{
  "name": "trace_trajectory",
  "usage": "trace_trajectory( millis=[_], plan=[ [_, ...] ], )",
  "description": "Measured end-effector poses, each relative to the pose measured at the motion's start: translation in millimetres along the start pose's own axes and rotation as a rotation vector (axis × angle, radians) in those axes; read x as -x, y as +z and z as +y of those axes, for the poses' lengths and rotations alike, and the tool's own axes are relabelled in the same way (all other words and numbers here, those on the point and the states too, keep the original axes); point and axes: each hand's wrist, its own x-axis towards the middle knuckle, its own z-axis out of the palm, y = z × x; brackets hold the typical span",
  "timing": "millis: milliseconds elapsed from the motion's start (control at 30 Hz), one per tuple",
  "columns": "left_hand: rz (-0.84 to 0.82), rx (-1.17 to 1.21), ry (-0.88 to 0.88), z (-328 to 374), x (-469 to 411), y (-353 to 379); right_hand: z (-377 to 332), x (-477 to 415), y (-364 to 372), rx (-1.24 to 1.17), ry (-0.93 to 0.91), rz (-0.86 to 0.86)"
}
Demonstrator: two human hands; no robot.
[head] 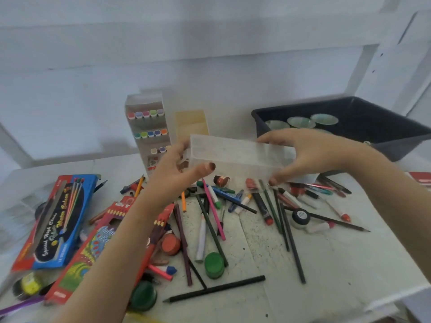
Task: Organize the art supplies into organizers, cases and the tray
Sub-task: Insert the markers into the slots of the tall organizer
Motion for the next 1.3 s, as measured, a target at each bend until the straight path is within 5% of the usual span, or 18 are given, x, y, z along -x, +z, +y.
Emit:
trace_trajectory(
  millis=[167,333,600,900,1067,1200,1300],
  plan=[
    [-0.339,0.057,-0.166,-16,-7,-8,-10,32,28,0.132,0.037,-0.114],
    [-0.741,-0.192,-0.325,-25,-6,-12,-29,65,87,0.286,0.021,-0.236],
    [-0.721,-0.628,-0.456,-25,-4,1,-37,68,116,0.318,0.001,-0.184],
    [-0.669,-0.618,-0.419,-32,7,-4,-34,69,114,0.299,-0.017,-0.141],
    [-0.365,-0.427,-0.317,-27,16,-24,-22,60,82,0.230,0.053,-0.025],
    [-0.080,-0.677,-0.310,-33,25,-42,-1,43,69,0.176,0.165,0.032],
    [-0.029,-0.791,-0.443,-42,39,-60,13,30,70,0.188,0.282,0.025]
  ],
)
